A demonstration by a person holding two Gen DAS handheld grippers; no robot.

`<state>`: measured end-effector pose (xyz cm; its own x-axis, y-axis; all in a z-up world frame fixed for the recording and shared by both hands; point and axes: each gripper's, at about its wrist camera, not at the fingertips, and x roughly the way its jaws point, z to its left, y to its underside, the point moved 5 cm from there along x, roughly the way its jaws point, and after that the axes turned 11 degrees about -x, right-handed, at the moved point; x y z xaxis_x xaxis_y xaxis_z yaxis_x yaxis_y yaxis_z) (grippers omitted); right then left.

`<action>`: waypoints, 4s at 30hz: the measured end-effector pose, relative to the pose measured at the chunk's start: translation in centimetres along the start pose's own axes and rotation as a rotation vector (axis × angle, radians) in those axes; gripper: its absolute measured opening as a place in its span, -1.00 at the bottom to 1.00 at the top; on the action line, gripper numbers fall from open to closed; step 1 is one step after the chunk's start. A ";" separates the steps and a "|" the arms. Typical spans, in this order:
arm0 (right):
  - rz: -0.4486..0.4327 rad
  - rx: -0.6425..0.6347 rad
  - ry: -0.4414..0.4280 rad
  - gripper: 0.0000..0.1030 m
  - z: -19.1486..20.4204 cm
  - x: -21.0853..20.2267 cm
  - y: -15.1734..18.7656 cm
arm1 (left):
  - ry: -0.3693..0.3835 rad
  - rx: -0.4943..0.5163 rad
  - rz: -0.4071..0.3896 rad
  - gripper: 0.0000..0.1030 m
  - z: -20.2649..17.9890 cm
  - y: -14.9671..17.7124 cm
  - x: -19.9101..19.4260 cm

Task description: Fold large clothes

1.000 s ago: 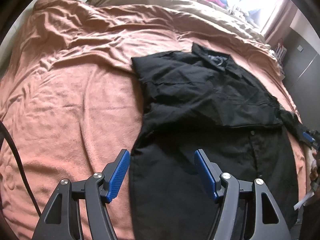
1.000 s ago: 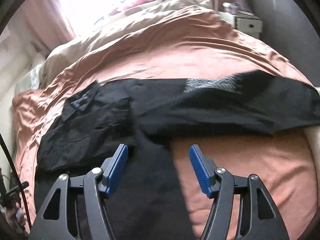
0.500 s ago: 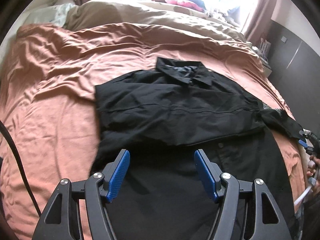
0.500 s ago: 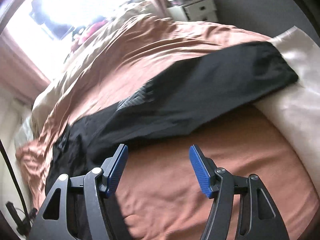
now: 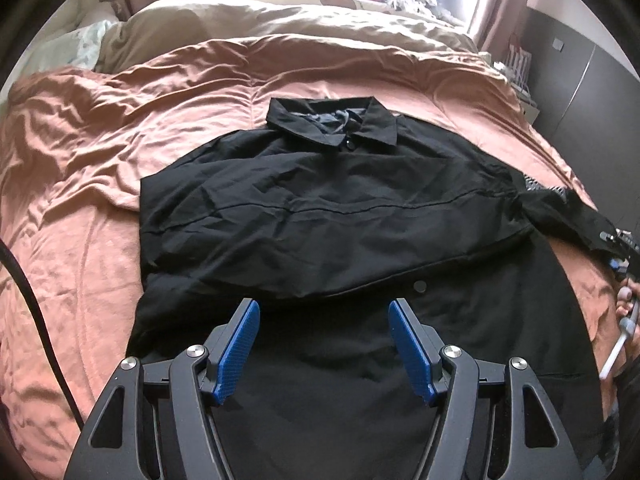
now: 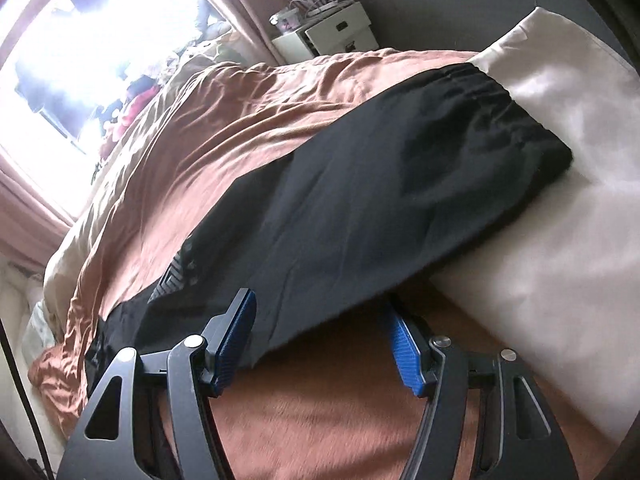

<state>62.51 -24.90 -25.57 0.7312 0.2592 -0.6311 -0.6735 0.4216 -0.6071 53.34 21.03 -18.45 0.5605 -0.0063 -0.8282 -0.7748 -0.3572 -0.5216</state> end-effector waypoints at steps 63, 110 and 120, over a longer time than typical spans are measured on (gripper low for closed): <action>0.163 -0.667 -0.407 -0.98 40.1 -0.9 9.3 | 0.049 -0.255 -0.068 0.33 20.5 2.8 -10.0; 0.235 -0.420 -0.353 0.79 17.0 -0.3 1.2 | 0.193 0.067 0.181 0.35 -13.6 0.8 4.3; 0.237 -0.359 -0.372 0.23 15.1 -0.6 1.4 | 0.027 0.225 0.192 0.33 -16.7 2.9 9.8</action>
<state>62.78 -11.31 -18.72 0.5003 0.6270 -0.5971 -0.7712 0.0093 -0.6365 61.41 4.32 -24.64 0.4031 -0.0799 -0.9117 -0.9109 -0.1308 -0.3913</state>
